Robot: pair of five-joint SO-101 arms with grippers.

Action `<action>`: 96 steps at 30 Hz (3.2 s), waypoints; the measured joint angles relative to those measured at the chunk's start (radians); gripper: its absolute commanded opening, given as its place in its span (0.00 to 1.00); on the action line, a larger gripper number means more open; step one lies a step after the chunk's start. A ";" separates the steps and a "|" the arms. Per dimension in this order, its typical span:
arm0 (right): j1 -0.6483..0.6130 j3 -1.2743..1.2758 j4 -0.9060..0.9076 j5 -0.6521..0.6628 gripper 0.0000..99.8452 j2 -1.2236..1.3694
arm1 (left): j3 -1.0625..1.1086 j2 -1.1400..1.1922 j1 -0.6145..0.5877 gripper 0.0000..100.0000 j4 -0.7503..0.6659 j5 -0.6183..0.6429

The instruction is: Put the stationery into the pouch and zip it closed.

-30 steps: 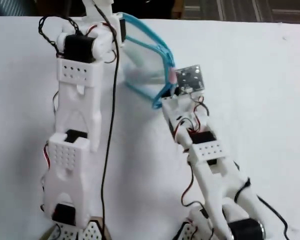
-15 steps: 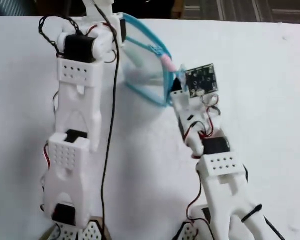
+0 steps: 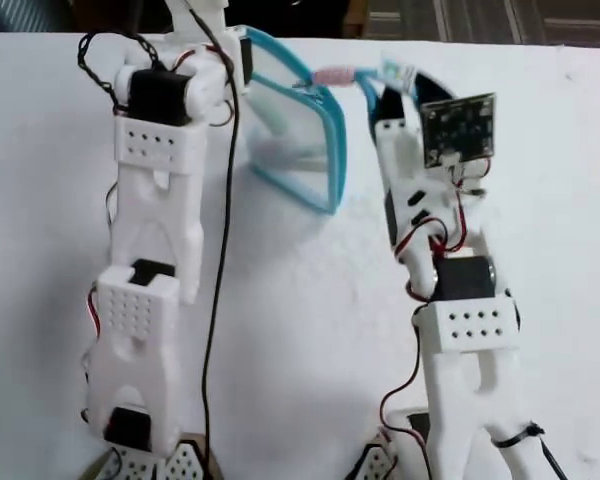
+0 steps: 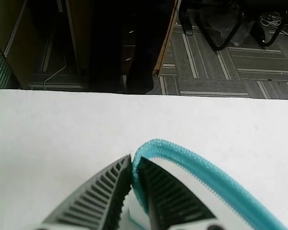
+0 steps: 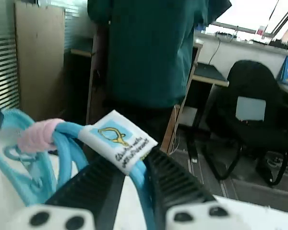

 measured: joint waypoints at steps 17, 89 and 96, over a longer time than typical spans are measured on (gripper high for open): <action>-0.103 -0.310 0.003 -0.109 0.02 0.157 | -0.100 0.032 0.068 0.15 0.006 -0.040; -0.072 -0.663 0.029 -0.091 0.02 0.460 | -0.138 0.052 0.078 0.26 0.003 0.000; -0.071 -0.663 0.006 -0.091 0.02 0.460 | -0.190 -0.003 0.043 0.26 0.089 0.000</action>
